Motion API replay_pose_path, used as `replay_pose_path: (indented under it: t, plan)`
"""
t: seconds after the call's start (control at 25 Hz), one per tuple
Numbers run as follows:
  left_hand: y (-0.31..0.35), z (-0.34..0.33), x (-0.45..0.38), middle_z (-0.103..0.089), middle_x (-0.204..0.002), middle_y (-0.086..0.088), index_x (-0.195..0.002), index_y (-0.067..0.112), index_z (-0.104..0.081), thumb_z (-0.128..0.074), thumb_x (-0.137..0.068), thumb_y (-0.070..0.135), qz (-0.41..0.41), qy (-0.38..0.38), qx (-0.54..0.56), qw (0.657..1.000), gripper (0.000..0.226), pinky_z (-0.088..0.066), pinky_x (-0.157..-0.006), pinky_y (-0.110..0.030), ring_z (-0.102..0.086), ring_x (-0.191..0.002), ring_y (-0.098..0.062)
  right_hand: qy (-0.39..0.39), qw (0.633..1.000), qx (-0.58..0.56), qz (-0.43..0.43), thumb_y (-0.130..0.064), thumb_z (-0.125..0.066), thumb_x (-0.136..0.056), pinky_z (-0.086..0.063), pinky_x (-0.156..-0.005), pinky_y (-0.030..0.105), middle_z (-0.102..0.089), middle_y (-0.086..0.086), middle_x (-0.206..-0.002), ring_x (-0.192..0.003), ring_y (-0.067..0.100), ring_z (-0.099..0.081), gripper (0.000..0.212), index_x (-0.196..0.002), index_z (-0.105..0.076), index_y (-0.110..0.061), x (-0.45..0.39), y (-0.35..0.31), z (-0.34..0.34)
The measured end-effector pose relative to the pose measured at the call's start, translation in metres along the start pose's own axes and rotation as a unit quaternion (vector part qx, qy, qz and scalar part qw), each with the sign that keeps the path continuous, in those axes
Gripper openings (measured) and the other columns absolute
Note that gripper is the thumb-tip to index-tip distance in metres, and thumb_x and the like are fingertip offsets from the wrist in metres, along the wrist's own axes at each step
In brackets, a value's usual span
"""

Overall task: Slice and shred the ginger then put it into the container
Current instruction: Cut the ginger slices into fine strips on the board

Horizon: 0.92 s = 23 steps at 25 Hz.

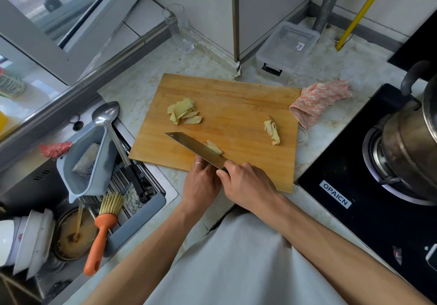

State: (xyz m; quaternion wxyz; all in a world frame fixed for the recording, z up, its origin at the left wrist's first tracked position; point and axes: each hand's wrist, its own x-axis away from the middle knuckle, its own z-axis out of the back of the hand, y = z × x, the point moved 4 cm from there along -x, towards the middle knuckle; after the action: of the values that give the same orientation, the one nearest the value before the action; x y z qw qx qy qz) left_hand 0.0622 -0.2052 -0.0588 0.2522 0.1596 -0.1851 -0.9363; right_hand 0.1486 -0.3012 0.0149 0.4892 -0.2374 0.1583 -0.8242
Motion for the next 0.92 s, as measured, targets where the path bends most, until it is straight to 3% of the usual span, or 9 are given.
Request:
replay_pose_path:
  t: [0.2,0.48,0.56,0.92]
  plan:
    - [-0.008,-0.009,0.003,-0.068,-0.108,-0.014,-0.107,0.010,-0.073,-0.042,-0.083,0.013,0.026,-0.020,0.012,0.999,0.039,-0.050,-0.068,-0.032,-0.055,-0.106,-0.033,-0.003,1.000,-0.008,-0.010,-0.043,-0.038,-0.106,-0.035,-0.062,0.035,-0.064,0.017,-0.093,-0.085,0.041,-0.063,0.035,-0.103,-0.055,-0.013,0.011,0.007,0.001]
    - [-0.005,-0.007,0.002,-0.069,-0.110,-0.013,-0.107,0.008,-0.072,-0.043,-0.084,0.012,0.019,-0.015,0.010,1.000,0.037,-0.045,-0.072,-0.024,-0.053,-0.114,-0.031,0.009,1.000,-0.019,0.005,-0.043,-0.039,-0.105,-0.033,-0.060,0.035,-0.067,0.018,-0.090,-0.083,0.043,-0.063,0.032,-0.097,-0.052,-0.015,0.002,0.007,-0.005]
    - [-0.008,-0.009,0.003,-0.069,-0.111,-0.014,-0.106,0.009,-0.073,-0.042,-0.084,0.012,0.024,-0.018,0.015,0.999,0.037,-0.049,-0.072,-0.029,-0.055,-0.112,-0.034,0.006,1.000,-0.021,0.005,-0.044,-0.039,-0.105,-0.033,-0.060,0.035,-0.066,0.017,-0.088,-0.081,0.042,-0.063,0.031,-0.094,-0.050,-0.016,0.007,0.006,-0.004]
    - [0.000,-0.003,0.001,-0.067,-0.107,-0.017,-0.096,0.002,-0.072,-0.046,-0.084,0.008,0.015,0.003,0.032,0.999,0.029,-0.051,-0.067,-0.032,-0.054,-0.109,-0.032,0.003,1.000,-0.010,0.002,-0.043,-0.038,-0.106,-0.036,-0.062,0.036,-0.067,0.020,-0.095,-0.087,0.043,-0.065,0.036,-0.108,-0.056,-0.012,-0.004,0.001,-0.004]
